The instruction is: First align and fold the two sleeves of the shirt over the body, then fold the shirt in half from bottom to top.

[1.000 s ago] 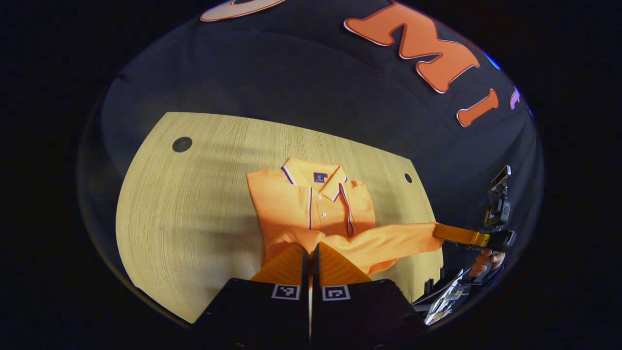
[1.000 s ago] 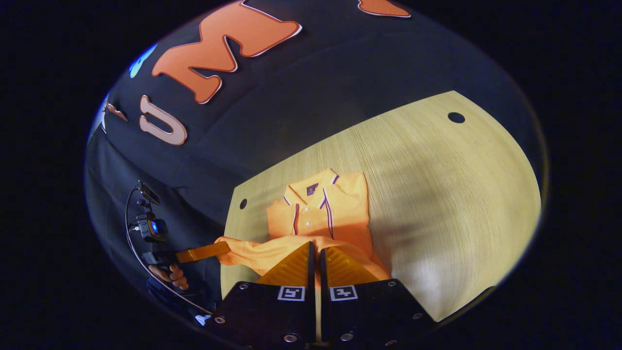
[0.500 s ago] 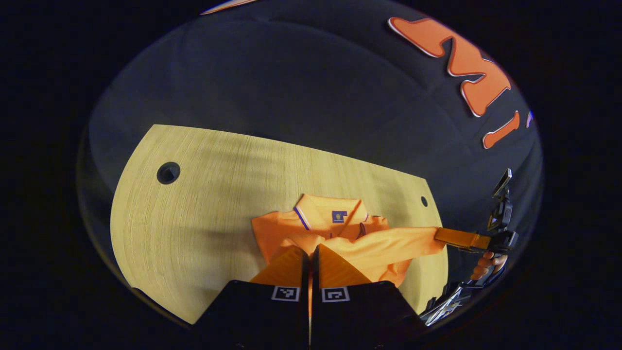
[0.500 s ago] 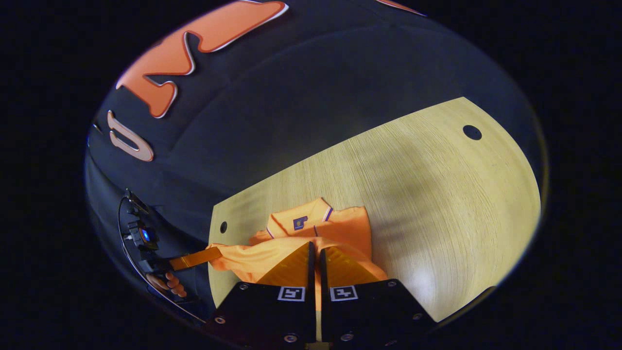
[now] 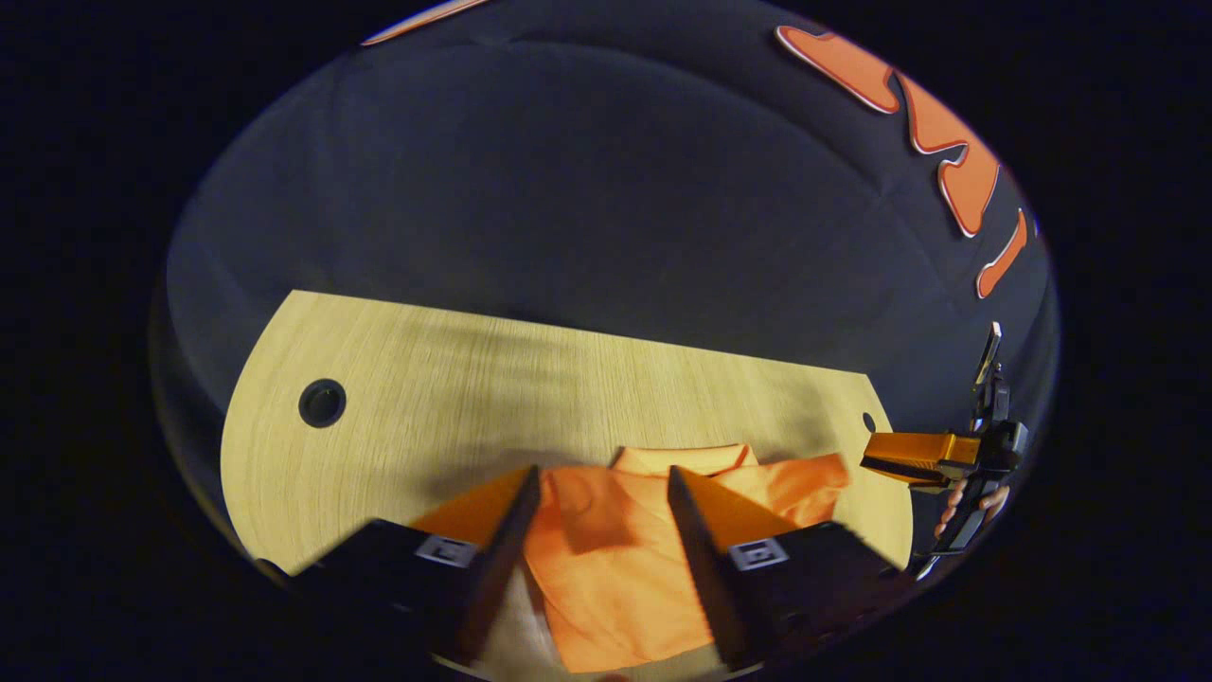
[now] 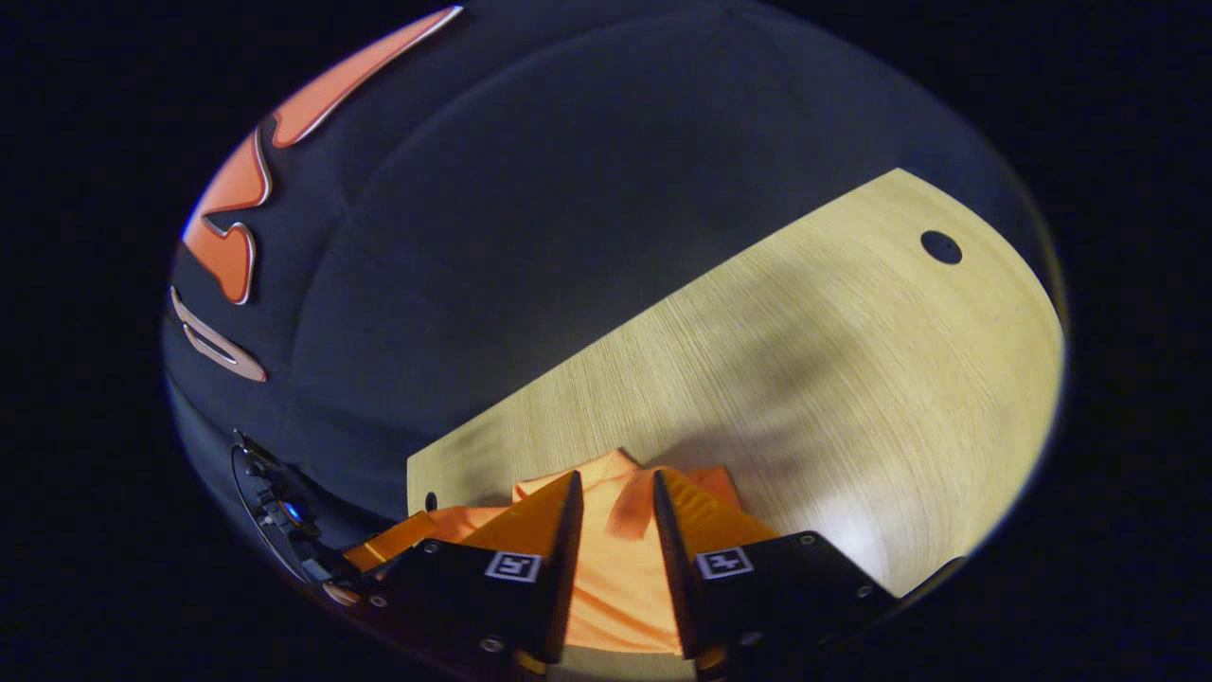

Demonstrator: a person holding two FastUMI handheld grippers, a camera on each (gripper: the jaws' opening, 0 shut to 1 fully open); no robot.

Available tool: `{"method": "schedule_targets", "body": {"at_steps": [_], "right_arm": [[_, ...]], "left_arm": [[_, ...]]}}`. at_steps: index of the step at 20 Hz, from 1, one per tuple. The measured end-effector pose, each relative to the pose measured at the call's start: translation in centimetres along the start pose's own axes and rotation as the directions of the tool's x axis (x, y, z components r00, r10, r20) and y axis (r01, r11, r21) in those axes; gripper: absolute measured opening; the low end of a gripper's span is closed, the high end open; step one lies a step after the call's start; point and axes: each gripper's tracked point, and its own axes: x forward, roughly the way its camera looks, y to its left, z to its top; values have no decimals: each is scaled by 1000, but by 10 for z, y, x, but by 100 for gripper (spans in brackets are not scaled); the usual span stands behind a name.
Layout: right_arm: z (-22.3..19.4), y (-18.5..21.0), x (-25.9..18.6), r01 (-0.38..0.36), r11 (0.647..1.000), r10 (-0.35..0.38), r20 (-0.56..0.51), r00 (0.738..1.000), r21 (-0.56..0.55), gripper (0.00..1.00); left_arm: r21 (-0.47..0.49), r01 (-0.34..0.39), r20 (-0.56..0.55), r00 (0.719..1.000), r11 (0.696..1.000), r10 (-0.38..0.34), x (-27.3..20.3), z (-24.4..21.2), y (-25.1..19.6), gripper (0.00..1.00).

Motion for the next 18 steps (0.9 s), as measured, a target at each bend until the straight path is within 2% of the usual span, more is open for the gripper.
{"method": "schedule_targets", "body": {"at_steps": [1, 2, 4, 8, 12, 15, 18], "right_arm": [[6, -2, -7, 9, 1000, -8, 25, 1000, -23, 47], [10, -5, -16, 24, 999, -23, 43, 999, -45, 71], [17, -3, -32, 39, 994, -30, 90, 996, -101, 86], [24, 10, -72, 71, 976, -34, 178, 983, -206, 94], [28, 26, -128, 96, 936, 2, 278, 961, -338, 97], [27, 38, -171, 116, 910, 33, 348, 937, -399, 98], [28, 47, -221, 131, 889, 81, 432, 898, -438, 98]], "left_arm": [[18, -13, 20, 1000, 1000, 13, 3, 10, -2, 100], [39, -34, 34, 999, 999, 33, -2, 15, -1, 99], [66, -62, 73, 996, 996, 57, -15, 24, -4, 99], [99, -98, 157, 984, 990, 82, -60, 36, -15, 99], [145, -128, 271, 959, 981, 85, -124, 36, -38, 99], [157, -137, 355, 932, 978, 73, -171, 31, -61, 98], [177, -154, 442, 895, 972, 61, -220, 29, -84, 98]]}}
